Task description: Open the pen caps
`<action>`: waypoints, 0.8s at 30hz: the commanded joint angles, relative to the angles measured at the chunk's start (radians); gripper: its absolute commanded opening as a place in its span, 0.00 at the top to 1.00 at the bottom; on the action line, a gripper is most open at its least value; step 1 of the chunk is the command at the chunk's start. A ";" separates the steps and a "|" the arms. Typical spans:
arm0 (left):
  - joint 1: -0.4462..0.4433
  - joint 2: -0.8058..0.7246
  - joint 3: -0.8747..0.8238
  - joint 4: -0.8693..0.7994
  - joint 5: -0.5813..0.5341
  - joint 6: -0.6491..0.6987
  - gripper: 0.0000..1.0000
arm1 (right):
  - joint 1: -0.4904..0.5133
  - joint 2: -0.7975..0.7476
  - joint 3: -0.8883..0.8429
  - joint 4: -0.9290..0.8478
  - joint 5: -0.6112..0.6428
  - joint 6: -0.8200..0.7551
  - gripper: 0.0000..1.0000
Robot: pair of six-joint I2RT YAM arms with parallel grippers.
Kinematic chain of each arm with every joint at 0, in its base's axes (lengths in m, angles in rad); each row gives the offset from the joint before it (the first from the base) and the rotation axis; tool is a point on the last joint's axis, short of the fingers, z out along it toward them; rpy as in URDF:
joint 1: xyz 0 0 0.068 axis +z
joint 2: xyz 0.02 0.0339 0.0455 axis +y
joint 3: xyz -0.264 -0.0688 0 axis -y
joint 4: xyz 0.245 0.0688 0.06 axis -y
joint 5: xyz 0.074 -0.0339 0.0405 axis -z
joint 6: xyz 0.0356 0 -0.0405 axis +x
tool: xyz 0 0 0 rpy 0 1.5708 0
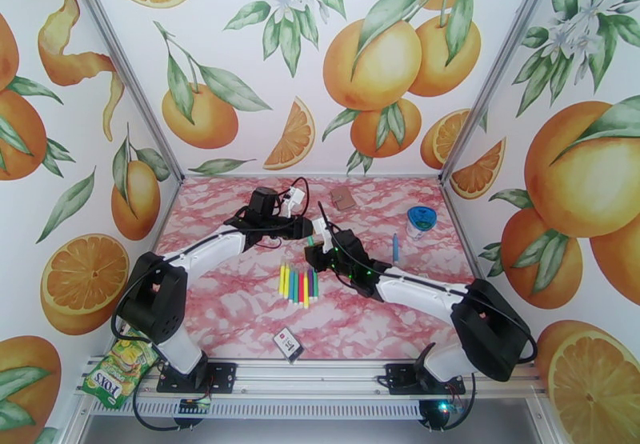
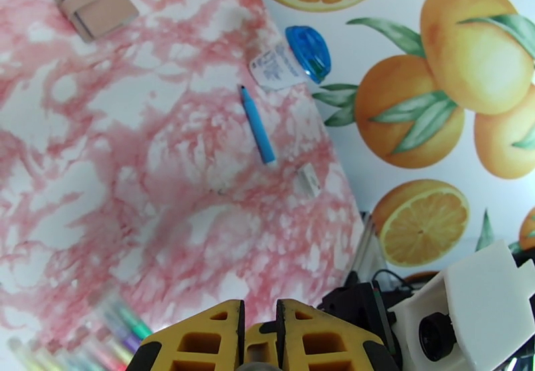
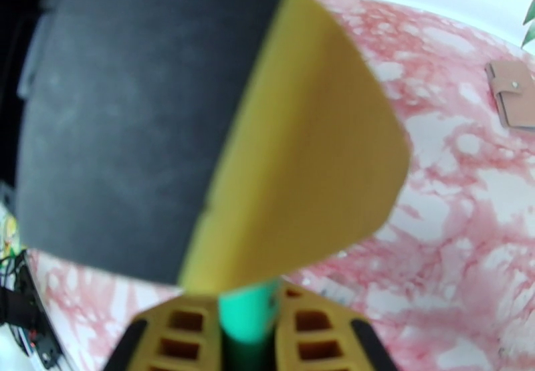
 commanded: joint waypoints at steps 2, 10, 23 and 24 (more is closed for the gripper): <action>0.073 0.012 0.060 0.069 -0.158 -0.029 1.00 | 0.024 -0.029 -0.046 -0.049 -0.014 -0.038 0.95; 0.095 0.003 0.062 0.074 -0.193 -0.048 1.00 | 0.027 -0.030 -0.065 -0.046 0.003 -0.046 0.99; 0.138 -0.003 0.084 0.056 -0.233 -0.050 1.00 | 0.033 -0.030 -0.090 -0.042 0.029 -0.054 1.00; 0.140 -0.001 0.088 0.053 -0.232 -0.049 1.00 | 0.034 -0.030 -0.089 -0.045 0.033 -0.055 1.00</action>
